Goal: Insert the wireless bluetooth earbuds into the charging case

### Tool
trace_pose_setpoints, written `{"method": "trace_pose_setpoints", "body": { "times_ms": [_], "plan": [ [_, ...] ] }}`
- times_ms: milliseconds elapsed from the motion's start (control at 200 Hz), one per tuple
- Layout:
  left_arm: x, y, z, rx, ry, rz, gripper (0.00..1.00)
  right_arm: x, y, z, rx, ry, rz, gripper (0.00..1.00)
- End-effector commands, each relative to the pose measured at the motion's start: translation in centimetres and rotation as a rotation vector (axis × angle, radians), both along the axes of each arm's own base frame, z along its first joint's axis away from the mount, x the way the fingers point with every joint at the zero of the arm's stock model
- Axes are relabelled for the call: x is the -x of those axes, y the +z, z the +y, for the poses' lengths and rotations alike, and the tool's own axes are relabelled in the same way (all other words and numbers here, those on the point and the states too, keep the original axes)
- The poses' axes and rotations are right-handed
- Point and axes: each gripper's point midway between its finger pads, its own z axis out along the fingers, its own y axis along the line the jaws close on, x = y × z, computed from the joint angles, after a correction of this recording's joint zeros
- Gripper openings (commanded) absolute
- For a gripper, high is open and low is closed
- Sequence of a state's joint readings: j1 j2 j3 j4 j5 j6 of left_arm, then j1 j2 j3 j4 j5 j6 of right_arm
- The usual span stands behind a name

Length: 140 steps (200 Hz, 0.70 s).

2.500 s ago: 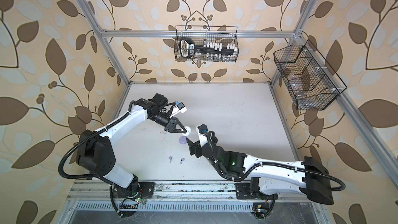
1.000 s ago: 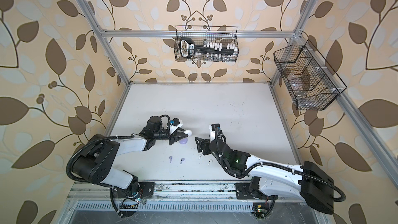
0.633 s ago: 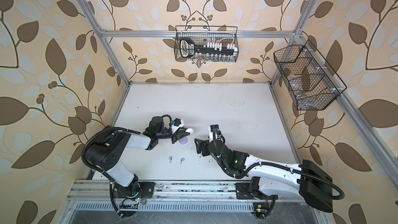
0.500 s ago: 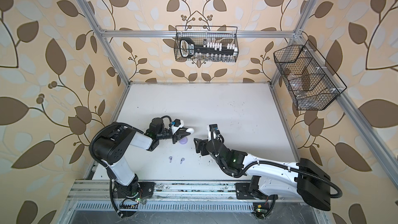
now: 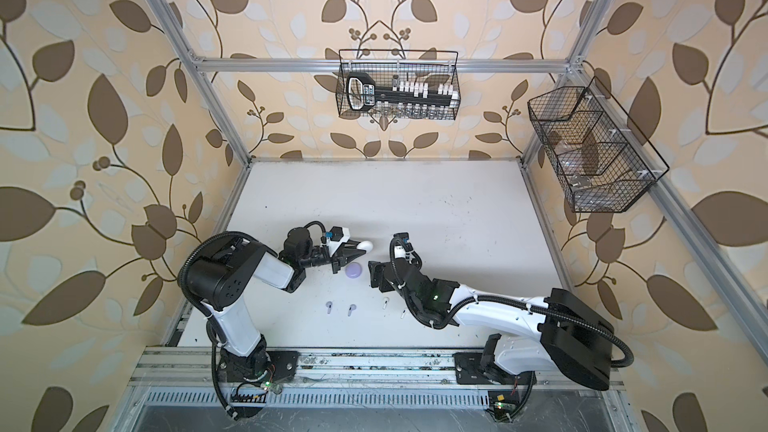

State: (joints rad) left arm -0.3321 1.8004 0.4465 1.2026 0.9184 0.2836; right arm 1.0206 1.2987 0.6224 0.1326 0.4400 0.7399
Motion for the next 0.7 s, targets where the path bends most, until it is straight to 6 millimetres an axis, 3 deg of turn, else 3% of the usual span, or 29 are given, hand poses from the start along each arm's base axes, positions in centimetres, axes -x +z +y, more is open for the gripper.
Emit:
{"method": "trace_pose_setpoints", "body": {
  "times_ms": [0, 375, 695],
  "plan": [
    [0.7, 1.2, -0.2, 0.027, -0.052, -0.076, 0.0, -0.7, -0.2, 0.0, 0.008, -0.018, 0.027, 0.86],
    [2.3, 1.1, -0.7, 0.018, -0.169, -0.084, 0.0, -2.9, -1.8, 0.5, 0.008, -0.035, 0.122, 0.86],
    [3.0, 1.2, -1.0, 0.006, -0.264, -0.064, 0.0, -2.5, -2.7, 0.7, 0.007, -0.029, 0.145, 0.86]
  ]
}}
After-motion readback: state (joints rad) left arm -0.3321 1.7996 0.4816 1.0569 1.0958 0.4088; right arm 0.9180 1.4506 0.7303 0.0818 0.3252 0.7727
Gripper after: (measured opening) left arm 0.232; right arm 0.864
